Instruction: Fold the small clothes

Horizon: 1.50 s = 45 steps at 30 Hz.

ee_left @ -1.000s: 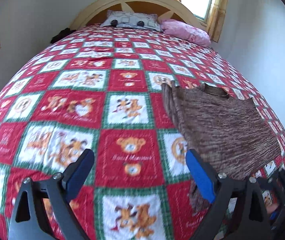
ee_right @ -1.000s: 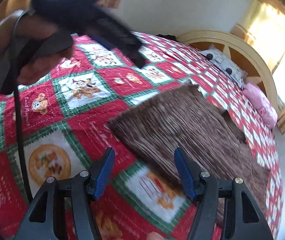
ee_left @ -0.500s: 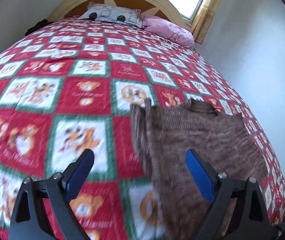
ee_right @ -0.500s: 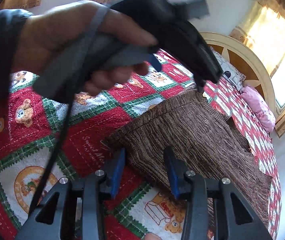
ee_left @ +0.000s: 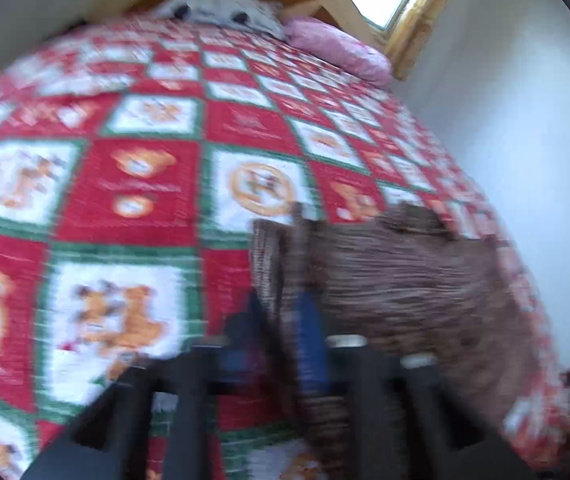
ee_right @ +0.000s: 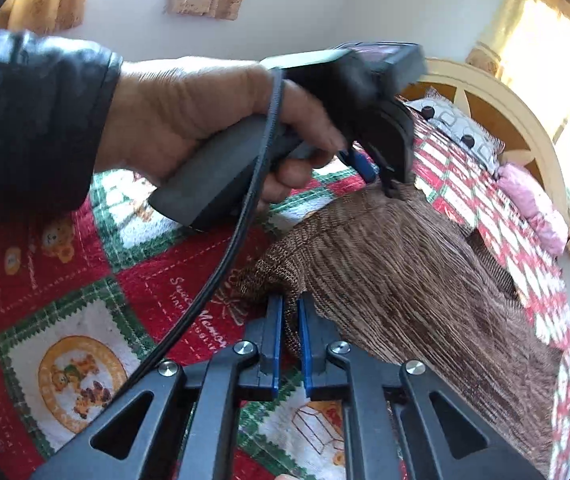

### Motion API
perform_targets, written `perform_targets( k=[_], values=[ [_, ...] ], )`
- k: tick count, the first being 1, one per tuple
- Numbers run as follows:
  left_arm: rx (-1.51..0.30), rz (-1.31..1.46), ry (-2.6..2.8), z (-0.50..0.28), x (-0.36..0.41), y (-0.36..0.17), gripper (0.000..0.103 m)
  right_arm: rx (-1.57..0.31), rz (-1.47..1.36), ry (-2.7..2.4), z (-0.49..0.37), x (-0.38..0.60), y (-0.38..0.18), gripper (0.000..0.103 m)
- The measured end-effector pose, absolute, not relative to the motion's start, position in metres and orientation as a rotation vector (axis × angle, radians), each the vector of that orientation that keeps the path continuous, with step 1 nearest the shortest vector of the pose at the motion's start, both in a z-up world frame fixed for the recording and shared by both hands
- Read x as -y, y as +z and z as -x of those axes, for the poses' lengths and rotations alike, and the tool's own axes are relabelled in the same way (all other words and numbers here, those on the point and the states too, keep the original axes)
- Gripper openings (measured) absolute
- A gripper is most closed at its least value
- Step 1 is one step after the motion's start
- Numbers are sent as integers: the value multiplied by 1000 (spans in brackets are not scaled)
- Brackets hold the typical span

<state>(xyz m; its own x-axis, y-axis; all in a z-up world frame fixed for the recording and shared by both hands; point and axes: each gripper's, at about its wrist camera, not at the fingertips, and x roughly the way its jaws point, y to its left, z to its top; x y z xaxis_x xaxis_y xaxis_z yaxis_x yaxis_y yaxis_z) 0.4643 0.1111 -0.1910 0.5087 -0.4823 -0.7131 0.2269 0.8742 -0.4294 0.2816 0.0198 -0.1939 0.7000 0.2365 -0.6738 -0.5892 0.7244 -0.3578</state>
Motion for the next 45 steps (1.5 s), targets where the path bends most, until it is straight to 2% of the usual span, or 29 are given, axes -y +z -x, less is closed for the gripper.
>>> perform_targets(
  k=[9, 17, 27, 45],
  values=[
    [-943, 381, -421, -464, -110, -180, 8, -600, 487, 466, -277, 14, -167, 6],
    [-876, 469, -479, -464, -92, -148, 7, -549, 402, 428, -269, 60, -146, 6],
    [-831, 420, -562, -467, -16, -107, 7, -544, 205, 345, -272, 153, -128, 5],
    [-904, 265, -676, -479, 136, -109, 7, -604, -1, 222, -256, 277, -135, 3]
  ],
)
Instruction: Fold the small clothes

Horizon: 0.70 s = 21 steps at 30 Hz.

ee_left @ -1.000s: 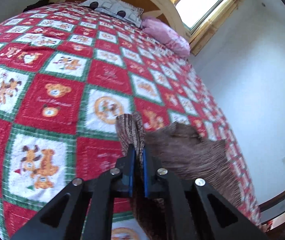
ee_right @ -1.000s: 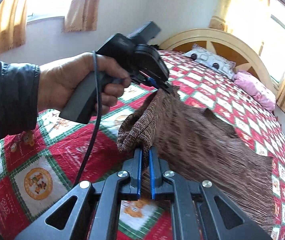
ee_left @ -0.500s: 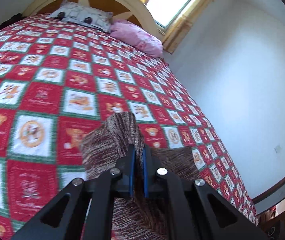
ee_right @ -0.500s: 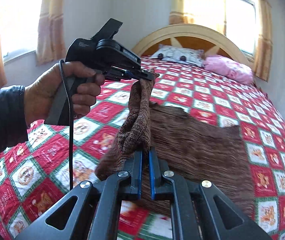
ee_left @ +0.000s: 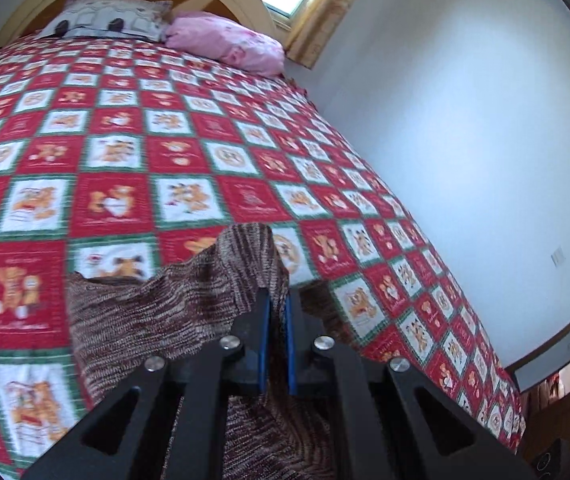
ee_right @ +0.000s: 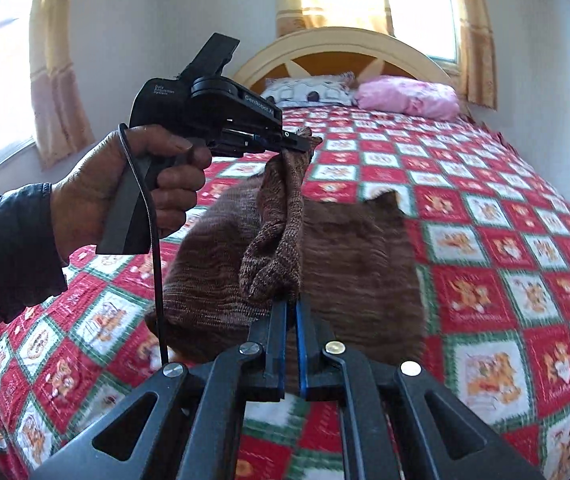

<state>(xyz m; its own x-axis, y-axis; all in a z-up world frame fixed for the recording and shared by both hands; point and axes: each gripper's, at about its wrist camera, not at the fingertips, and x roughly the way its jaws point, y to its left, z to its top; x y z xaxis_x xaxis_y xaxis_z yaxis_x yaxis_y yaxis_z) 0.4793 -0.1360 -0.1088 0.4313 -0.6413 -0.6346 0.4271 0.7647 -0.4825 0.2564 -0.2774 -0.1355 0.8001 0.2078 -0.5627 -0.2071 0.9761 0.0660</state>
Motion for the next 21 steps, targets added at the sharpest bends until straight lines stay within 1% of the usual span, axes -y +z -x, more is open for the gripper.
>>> perform_targets(
  k=[7, 14, 20, 21],
  values=[
    [-941, 170, -692, -475, 188, -121, 7, -671, -101, 184, -250, 315, -152, 3],
    [-969, 92, -679, -470, 222, -135, 8, -723, -192, 169, -248, 338, -171, 3],
    [-909, 16, -725, -449, 234, -115, 9, -736, -209, 156, -243, 346, -176, 2],
    [-886, 2, -724, -444, 232, -110, 12, -738, -214, 156, -242, 348, -177, 2]
  ],
)
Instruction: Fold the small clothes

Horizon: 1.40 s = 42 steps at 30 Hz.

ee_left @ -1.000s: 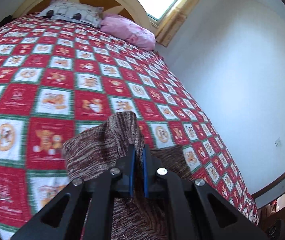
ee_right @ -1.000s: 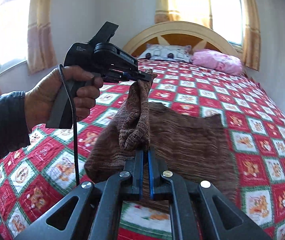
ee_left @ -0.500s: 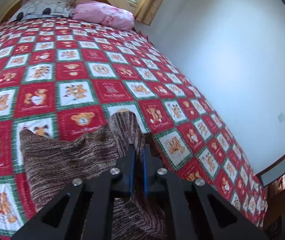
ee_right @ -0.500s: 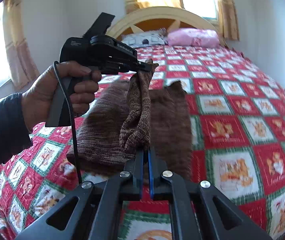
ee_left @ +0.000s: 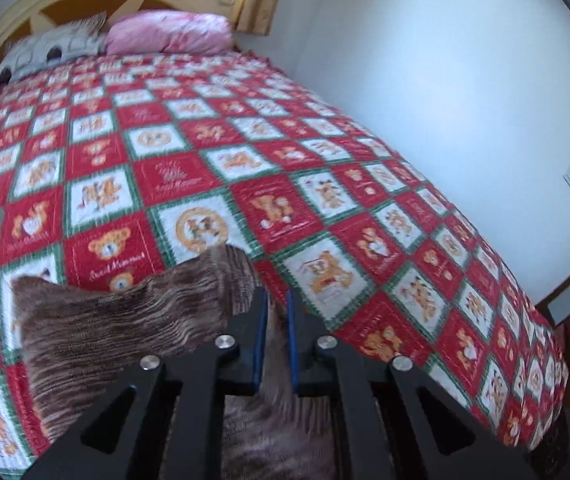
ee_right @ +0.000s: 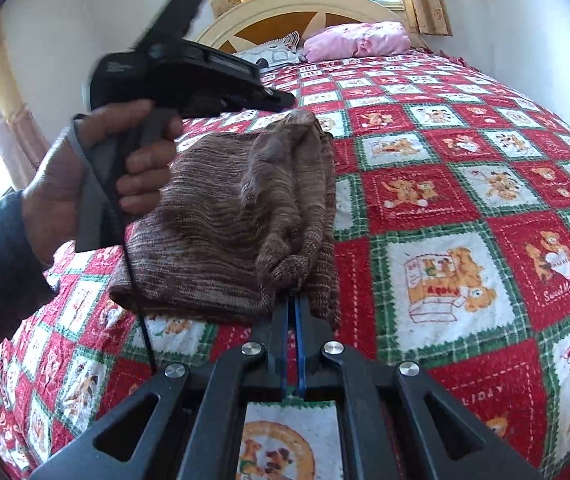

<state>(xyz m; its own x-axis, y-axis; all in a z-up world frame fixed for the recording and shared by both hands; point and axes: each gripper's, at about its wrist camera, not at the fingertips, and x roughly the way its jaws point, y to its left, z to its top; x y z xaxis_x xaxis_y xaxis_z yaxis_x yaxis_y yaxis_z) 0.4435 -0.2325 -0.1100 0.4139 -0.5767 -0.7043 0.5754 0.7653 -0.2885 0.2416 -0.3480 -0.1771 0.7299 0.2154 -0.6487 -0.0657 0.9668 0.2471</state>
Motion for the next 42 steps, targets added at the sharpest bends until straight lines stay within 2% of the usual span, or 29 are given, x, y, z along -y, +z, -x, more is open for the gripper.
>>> perform_targets(
  k=[2, 3, 4, 5, 6, 7, 12, 13, 16, 18, 19, 20, 22, 25, 28, 38, 40, 42],
  values=[
    [-841, -32, -724, -429, 223, -99, 23, -746, -216, 168, -238, 350, -178, 2],
    [-816, -55, -715, -418, 215, -96, 34, -743, -211, 171, -235, 351, -177, 2],
    [-797, -77, -702, -410, 208, -94, 52, -733, -199, 156, -230, 353, -175, 2],
    [-772, -109, -676, -399, 199, -93, 61, -728, -179, 133, -226, 355, -172, 3],
    [-747, -127, -650, -391, 188, -94, 75, -727, -165, 116, -224, 357, -169, 3],
    [-727, -149, -609, -380, 174, -98, 80, -717, -160, 100, -222, 360, -164, 3],
    [-743, -184, -467, -355, 127, -129, 81, -661, -141, 124, -240, 358, -130, 4],
    [-756, -168, -456, -354, 122, -134, 81, -661, -143, 149, -252, 355, -123, 7],
    [-817, -78, -451, -352, 111, -151, 86, -733, -209, 239, -302, 347, -117, 78],
    [-826, -44, -444, -348, 110, -156, 93, -736, -228, 223, -332, 346, -120, 77],
    [-829, -40, -441, -348, 111, -159, 94, -749, -215, 201, -345, 344, -123, 71],
    [-833, -33, -438, -348, 112, -161, 94, -767, -206, 178, -361, 342, -127, 52],
    [-846, 2, -455, -349, 112, -169, 94, -820, -226, 147, -383, 344, -138, 31],
    [-847, 15, -466, -348, 110, -172, 95, -878, -281, 140, -398, 352, -153, 12],
    [-871, 39, -478, -349, 106, -179, 100, -862, -254, 91, -396, 358, -151, 9],
    [-895, 16, -482, -344, 110, -183, 103, -899, -206, -9, -400, 356, -162, 9],
    [-898, 11, -479, -345, 110, -184, 103, -902, -203, -9, -398, 357, -157, 10],
    [-896, -4, -471, -344, 111, -184, 103, -874, -184, -12, -391, 352, -146, 15]
  ],
)
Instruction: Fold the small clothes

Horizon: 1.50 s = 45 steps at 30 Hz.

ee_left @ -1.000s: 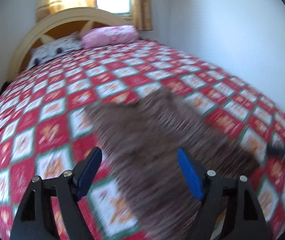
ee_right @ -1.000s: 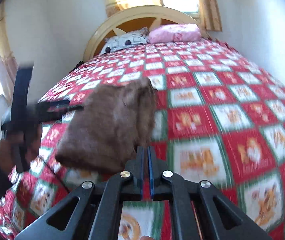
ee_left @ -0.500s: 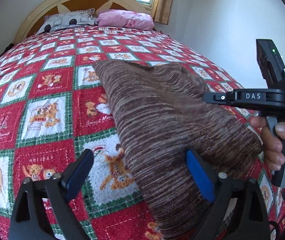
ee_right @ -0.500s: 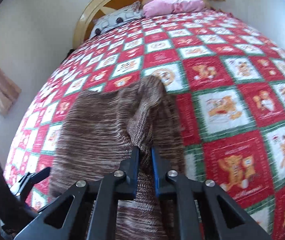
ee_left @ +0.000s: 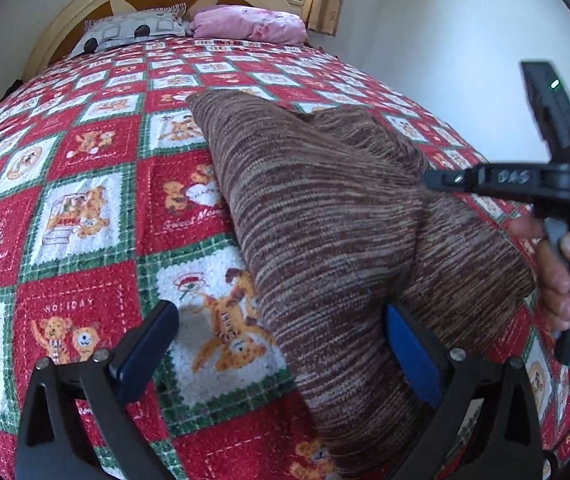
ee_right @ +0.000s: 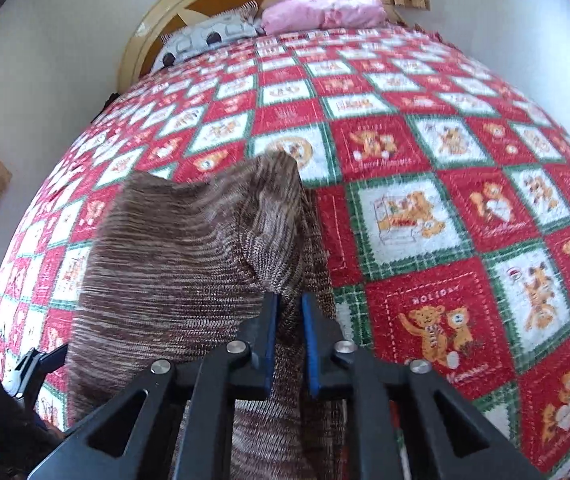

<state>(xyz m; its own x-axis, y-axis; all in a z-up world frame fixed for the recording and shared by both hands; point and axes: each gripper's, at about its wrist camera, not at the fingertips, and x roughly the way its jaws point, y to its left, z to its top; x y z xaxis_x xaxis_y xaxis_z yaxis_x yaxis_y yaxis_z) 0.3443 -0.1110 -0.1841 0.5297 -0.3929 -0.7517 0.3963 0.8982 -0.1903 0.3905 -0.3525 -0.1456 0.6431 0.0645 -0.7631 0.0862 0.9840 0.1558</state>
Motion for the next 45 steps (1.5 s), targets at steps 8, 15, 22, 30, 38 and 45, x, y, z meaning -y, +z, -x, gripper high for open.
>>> perform_targets(
  k=[8, 15, 22, 30, 38, 45],
  values=[
    [-898, -10, -468, -345, 111, -185, 103, -808, -106, 177, -338, 315, -128, 16],
    [-899, -10, -476, -343, 112, -185, 103, -921, -38, 131, -326, 320, -172, 13],
    [-892, -46, -530, -331, 117, -182, 103, -890, 26, 156, -312, 319, -168, 16],
    [-876, 56, -557, -334, 102, -179, 103, -827, -53, 148, -365, 329, -128, 51],
    [-884, 70, -578, -335, 103, -181, 103, -940, -150, 33, -442, 352, -148, 7],
    [-884, 49, -603, -333, 107, -180, 103, -962, -125, -60, -445, 367, -165, 6]
  ],
)
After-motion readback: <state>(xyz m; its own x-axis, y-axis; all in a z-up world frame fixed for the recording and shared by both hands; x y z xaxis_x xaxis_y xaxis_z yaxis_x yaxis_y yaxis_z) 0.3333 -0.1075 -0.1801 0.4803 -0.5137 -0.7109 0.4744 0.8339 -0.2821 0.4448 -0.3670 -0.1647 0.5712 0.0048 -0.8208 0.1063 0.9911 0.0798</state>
